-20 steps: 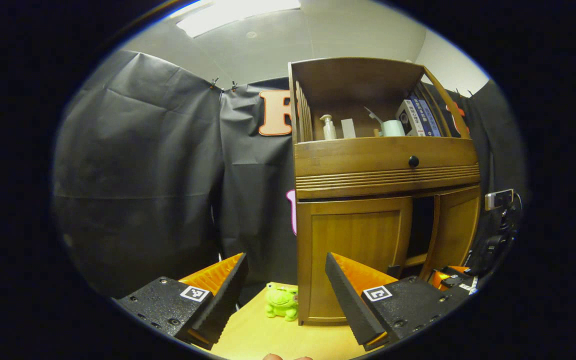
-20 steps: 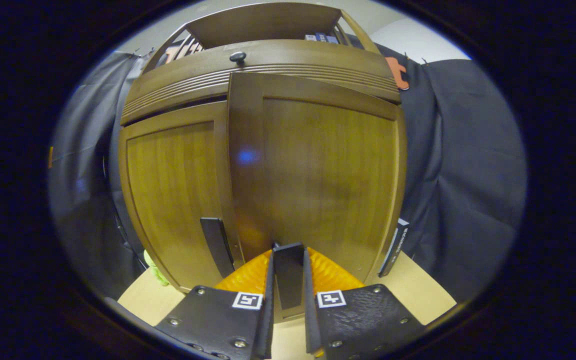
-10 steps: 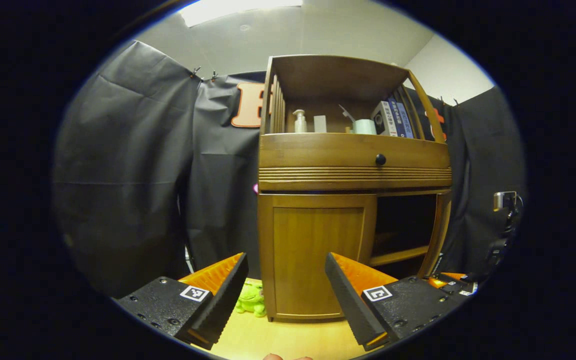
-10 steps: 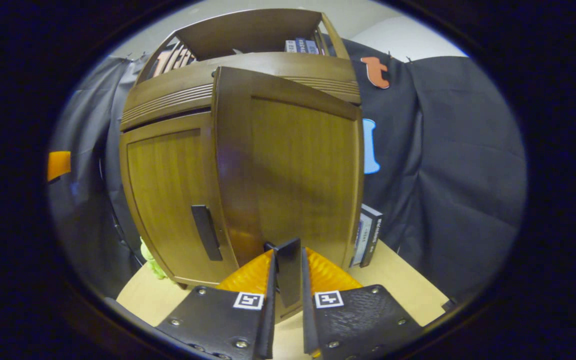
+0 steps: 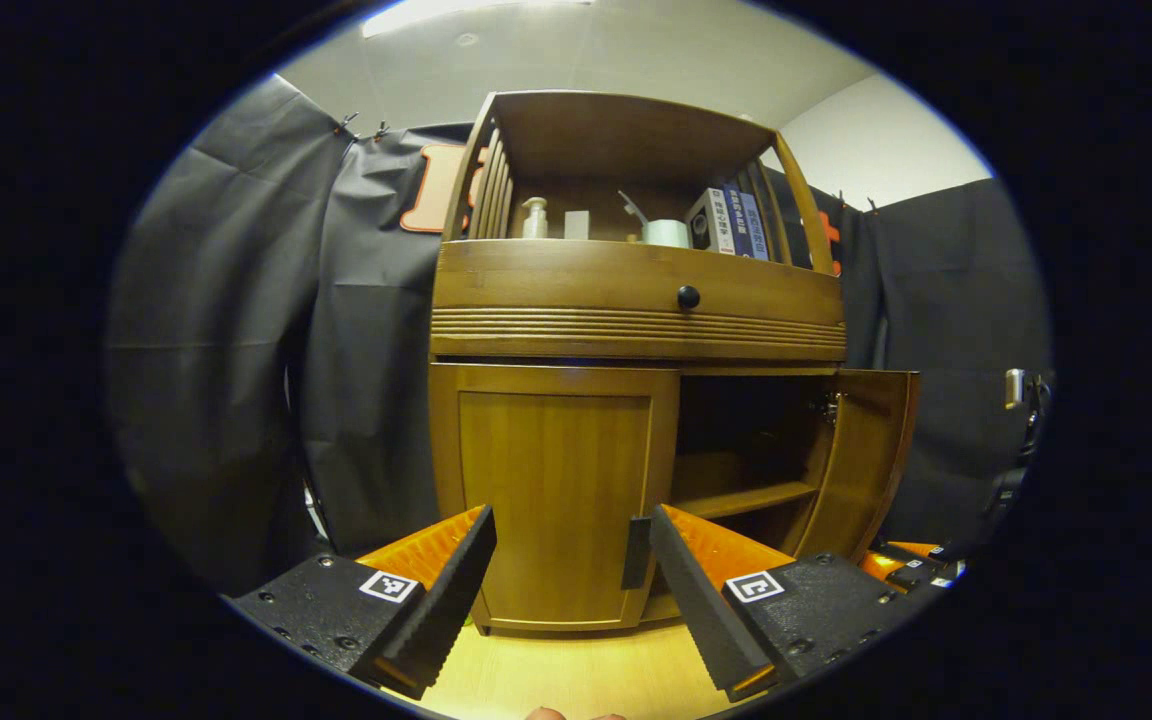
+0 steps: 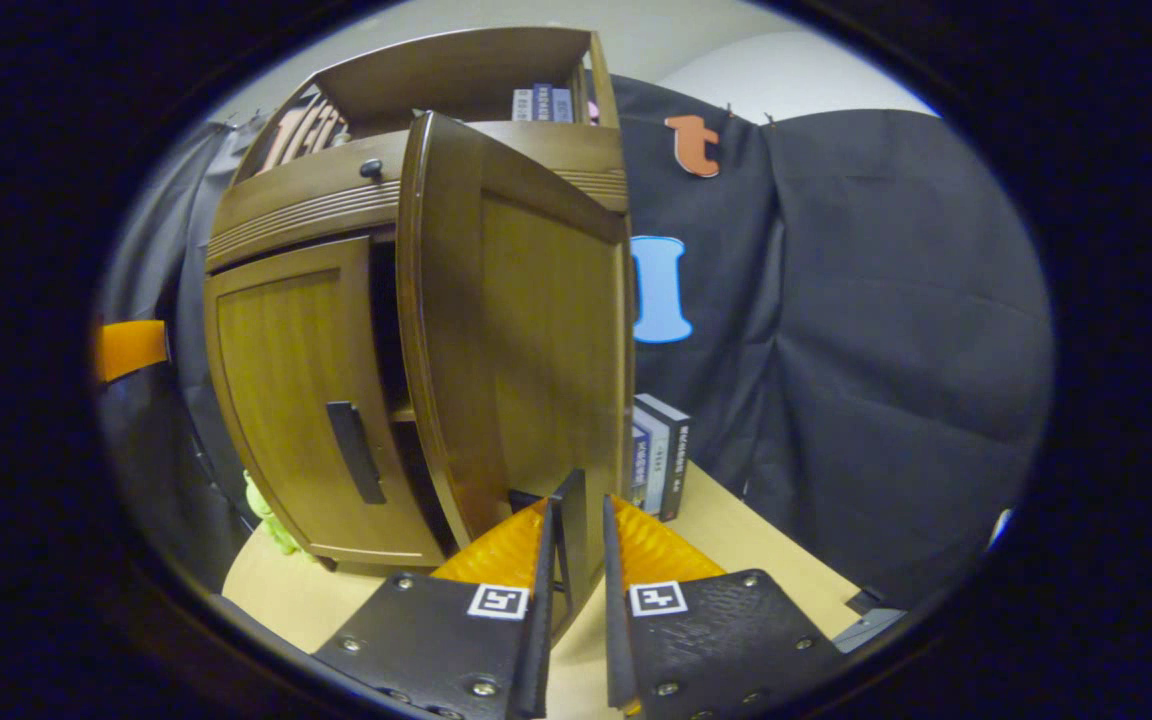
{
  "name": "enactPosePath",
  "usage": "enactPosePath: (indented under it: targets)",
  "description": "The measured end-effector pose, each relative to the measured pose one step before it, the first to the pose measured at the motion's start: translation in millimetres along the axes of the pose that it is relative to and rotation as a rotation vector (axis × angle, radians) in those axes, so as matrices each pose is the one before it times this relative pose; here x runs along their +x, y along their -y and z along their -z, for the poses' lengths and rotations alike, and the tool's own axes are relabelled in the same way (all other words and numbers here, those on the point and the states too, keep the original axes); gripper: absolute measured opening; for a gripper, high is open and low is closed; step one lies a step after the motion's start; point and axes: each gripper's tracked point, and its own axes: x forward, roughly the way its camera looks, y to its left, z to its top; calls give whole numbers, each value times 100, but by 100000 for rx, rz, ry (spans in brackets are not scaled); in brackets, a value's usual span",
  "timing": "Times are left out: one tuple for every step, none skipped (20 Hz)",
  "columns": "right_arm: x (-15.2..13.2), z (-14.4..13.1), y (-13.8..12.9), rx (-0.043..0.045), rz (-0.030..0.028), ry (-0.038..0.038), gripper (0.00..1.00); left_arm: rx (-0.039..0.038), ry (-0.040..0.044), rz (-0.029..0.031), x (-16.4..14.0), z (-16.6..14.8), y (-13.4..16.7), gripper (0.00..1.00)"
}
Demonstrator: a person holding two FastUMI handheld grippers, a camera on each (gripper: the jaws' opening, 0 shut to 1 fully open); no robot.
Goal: Open the right door of the double-door shoe cabinet with the right hand, and open the left door with the left hand.
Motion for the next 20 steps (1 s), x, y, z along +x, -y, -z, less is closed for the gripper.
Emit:
enactPosePath:
  targets:
    - [-254, -307, 625, 364, 608, 830, 22, 80, -80, 1528, 317, 73, 512, 96]
    - [-134, -291, 591, 117, 677, 994, 23, -131, -166, 1616, 293, 212, 567, 96]
    - [-153, -239, 574, -322, 868, 807, 23, -283, -310, 1674, 274, 167, 628, 96]
    - [-98, -162, 622, -595, 1043, 763, 23, -291, -389, 1618, 215, 244, 600, 96]
    - [-143, -161, 512, -331, 857, 792, 23, -235, -338, 1698, 301, 142, 550, 96]
    - [-107, -23, 463, -1, 778, 254, 23, -35, -320, 1659, 238, 172, 545, 96]
    - [-75, 6, 342, 331, 48, -367, 22, 300, -281, 1416, 258, 140, 480, 96]
    - [36, 113, 585, -79, 1481, -207, 22, 559, -98, 1251, 252, 199, 422, 96]
    - [-49, -174, 895, -480, 1908, 565, 22, 696, -32, 977, 304, 173, 312, 96]
    - [-32, -87, 648, -444, 1170, 499, 19, 705, -134, 832, 356, 254, 274, 96]
    - [26, -15, 532, -182, 522, -52, 18, 609, -130, 633, 403, 221, 239, 96]
    - [120, -29, 418, -171, 301, -100, 18, 527, -282, 546, 543, 369, 205, 96]
    - [58, -98, 516, -461, 737, -88, 18, 563, -713, 467, 558, 353, 131, 96]
    - [74, -59, 572, -1025, 1134, 455, 18, 587, -676, 370, 605, 484, 158, 96]
    - [108, -132, 590, -1570, 1735, 414, 18, 562, -605, 75, 682, 326, 48, 96]
    - [128, -104, 740, -1821, 2222, 516, 18, 407, -798, -363, 733, 456, -116, 96]
    - [156, -190, 602, -1671, 2010, 668, 18, 273, -1052, -237, 764, 359, -118, 96]
    - [257, -7, 710, -1244, 1971, 472, 18, 161, -1255, -45, 948, 649, -7, 96]
    - [139, -89, 751, -511, 1915, 356, 18, -42, -1093, -146, 771, 459, -49, 96]
    - [287, -77, 754, 187, 1925, -58, 18, -262, -1203, -173, 881, 441, -79, 96]
